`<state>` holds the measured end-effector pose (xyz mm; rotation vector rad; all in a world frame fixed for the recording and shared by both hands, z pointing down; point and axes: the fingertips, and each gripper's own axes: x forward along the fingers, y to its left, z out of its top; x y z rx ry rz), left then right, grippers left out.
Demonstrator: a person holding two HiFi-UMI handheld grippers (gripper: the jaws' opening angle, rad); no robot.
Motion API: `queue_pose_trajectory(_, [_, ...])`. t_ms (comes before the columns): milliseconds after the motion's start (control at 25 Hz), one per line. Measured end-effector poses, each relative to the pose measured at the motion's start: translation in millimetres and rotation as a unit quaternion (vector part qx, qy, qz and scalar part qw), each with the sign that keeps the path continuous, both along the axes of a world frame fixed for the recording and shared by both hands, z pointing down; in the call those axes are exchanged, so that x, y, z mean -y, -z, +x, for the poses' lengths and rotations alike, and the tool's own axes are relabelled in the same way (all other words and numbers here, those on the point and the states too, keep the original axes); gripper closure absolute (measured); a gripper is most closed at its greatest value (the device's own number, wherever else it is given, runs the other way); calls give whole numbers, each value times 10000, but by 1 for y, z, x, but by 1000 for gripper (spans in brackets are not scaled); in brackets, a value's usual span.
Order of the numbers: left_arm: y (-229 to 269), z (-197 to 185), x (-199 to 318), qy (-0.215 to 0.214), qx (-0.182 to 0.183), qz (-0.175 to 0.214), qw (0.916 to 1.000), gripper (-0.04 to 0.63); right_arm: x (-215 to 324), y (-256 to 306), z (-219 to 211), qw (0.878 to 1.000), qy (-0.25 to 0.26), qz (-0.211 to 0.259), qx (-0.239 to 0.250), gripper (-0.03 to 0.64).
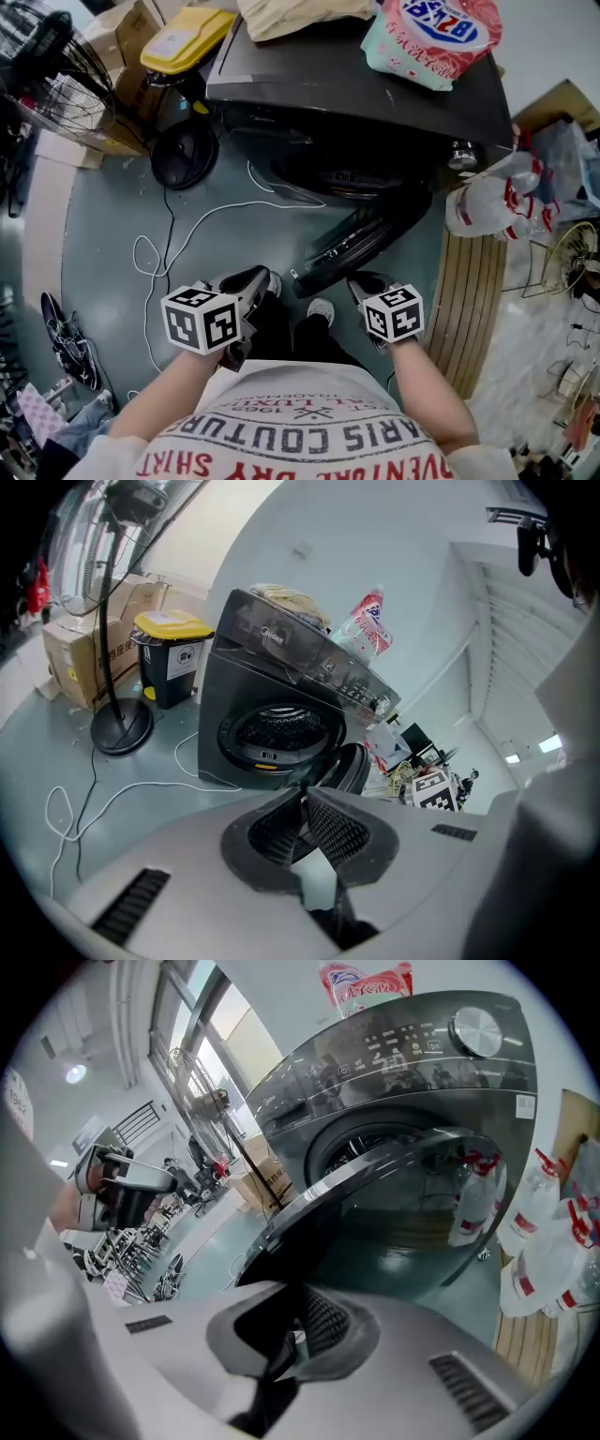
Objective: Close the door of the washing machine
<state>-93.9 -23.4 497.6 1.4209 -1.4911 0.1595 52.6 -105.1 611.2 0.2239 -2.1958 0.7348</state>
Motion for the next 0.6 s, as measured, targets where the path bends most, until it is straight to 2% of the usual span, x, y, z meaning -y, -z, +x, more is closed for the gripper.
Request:
queue_pose_trajectory(440, [-1,-51,5,-316,-92,-25,9995,554,22,1,-56,9977,-674,104,-25,595])
queue_pose_trajectory(600, [-5,-78,11,-436,0,-31,9990,554,32,0,-75,9951,-979,106,-6,595])
